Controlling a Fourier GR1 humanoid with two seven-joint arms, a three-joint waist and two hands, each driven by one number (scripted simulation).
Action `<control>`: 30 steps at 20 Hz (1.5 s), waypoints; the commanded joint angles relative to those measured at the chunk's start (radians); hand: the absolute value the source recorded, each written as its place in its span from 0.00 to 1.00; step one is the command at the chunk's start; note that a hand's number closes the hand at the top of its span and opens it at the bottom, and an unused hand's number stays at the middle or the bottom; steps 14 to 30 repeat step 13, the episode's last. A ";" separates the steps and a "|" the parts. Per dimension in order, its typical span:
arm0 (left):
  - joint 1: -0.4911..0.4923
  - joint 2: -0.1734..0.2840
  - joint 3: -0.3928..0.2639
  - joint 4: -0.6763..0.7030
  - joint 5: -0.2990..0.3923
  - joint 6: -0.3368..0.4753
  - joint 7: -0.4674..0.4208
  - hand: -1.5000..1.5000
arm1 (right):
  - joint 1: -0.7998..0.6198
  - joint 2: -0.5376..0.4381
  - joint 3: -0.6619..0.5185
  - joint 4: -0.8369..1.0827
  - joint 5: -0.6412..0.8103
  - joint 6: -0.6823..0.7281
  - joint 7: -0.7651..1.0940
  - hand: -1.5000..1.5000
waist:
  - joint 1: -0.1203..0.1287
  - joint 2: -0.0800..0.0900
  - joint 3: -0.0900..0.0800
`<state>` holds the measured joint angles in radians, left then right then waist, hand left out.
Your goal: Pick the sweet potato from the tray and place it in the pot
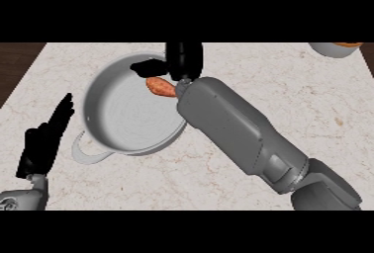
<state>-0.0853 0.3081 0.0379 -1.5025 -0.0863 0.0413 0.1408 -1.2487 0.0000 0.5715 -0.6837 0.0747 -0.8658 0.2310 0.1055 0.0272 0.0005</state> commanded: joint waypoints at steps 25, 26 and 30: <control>0.119 0.011 0.077 -0.105 0.021 -0.001 0.055 0.50 | 0.373 -0.049 -0.018 -0.345 -0.211 0.125 -0.237 0.00 | -0.112 -0.033 0.000; 0.119 0.011 0.077 -0.105 0.021 -0.001 0.055 0.50 | 0.373 -0.049 -0.018 -0.345 -0.211 0.125 -0.237 0.00 | -0.112 -0.033 0.000; 0.119 0.011 0.077 -0.105 0.021 -0.001 0.055 0.50 | 0.373 -0.049 -0.018 -0.345 -0.211 0.125 -0.237 0.00 | -0.112 -0.033 0.000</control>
